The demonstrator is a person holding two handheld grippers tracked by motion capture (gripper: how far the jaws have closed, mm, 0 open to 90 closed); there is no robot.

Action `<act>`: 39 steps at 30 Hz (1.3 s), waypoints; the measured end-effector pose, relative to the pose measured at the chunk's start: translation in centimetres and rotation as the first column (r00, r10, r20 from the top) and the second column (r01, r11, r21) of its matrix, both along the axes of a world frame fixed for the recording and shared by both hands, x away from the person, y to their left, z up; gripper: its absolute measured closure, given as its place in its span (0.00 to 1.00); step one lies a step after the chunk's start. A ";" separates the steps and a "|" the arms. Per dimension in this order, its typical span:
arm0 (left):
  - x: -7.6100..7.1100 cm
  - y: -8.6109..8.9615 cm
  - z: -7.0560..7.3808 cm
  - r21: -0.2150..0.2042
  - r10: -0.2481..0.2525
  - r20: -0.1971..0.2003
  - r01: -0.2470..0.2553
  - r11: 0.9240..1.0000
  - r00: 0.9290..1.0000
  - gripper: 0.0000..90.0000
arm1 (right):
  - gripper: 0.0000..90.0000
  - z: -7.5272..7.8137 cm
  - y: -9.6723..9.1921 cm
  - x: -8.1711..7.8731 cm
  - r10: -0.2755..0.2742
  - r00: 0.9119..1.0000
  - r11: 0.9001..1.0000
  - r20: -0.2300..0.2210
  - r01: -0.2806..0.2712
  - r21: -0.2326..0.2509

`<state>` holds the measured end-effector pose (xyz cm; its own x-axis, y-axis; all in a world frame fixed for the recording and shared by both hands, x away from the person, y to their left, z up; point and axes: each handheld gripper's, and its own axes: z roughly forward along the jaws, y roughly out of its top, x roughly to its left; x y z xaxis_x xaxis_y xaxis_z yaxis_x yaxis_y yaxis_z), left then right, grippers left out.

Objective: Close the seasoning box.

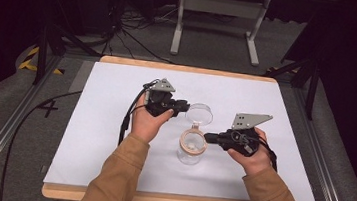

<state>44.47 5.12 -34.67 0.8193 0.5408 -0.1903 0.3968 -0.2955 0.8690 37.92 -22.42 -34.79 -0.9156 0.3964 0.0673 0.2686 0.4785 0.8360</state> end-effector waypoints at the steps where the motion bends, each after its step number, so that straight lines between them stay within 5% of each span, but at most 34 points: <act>1: -0.1 0.0 0.1 0.009 -0.001 -0.003 0.001 1.000 1.000 0.87 | 1.00 0.0 0.0 0.0 -0.001 1.000 1.000 0.000 0.001 0.003; 15: -1.0 0.1 0.6 0.035 -0.037 -0.064 0.039 0.999 0.997 0.86 | 1.00 0.4 0.2 0.1 0.012 1.000 1.000 -0.001 -0.011 0.029; 24: -1.2 0.3 0.9 0.050 -0.032 -0.066 0.035 0.998 0.997 0.86 | 1.00 0.5 0.2 -0.1 0.019 1.000 0.999 -0.006 -0.019 0.026; 39: -2.3 2.1 1.8 0.135 -0.048 -0.055 0.055 0.989 0.997 0.79 | 1.00 0.4 0.3 -0.6 0.063 0.997 0.997 -0.044 -0.064 -0.033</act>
